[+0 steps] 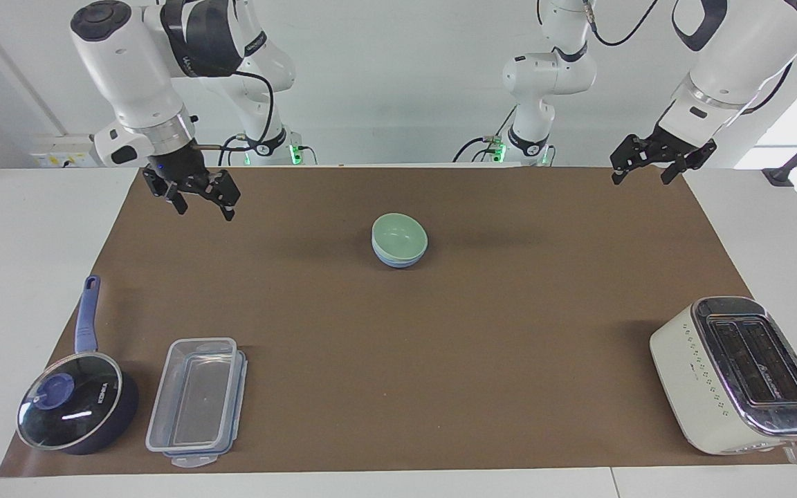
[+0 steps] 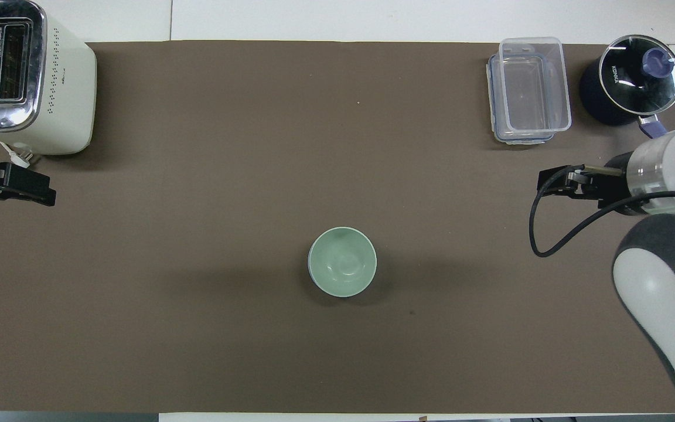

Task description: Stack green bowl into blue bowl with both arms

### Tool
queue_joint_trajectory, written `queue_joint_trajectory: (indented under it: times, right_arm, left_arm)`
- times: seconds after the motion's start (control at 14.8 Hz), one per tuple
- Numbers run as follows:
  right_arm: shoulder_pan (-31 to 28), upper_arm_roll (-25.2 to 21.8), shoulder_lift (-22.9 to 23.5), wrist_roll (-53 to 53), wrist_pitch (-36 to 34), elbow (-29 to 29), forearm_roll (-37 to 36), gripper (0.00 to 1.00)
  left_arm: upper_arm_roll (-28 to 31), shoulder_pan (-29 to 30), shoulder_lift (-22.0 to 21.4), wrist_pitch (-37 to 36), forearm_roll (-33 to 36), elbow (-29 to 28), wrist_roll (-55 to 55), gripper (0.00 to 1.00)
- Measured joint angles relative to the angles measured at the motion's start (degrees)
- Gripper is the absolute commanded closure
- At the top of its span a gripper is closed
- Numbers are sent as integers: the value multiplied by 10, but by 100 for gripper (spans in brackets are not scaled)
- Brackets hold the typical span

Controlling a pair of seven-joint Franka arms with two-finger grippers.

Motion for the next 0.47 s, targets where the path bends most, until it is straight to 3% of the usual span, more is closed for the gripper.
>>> queue_joint_trajectory:
  times: [0.47]
  right_arm:
    - [-5, 1, 13, -18, -89, 70, -24, 0]
  left_arm:
    - [0, 0, 0, 0, 0, 0, 0, 0]
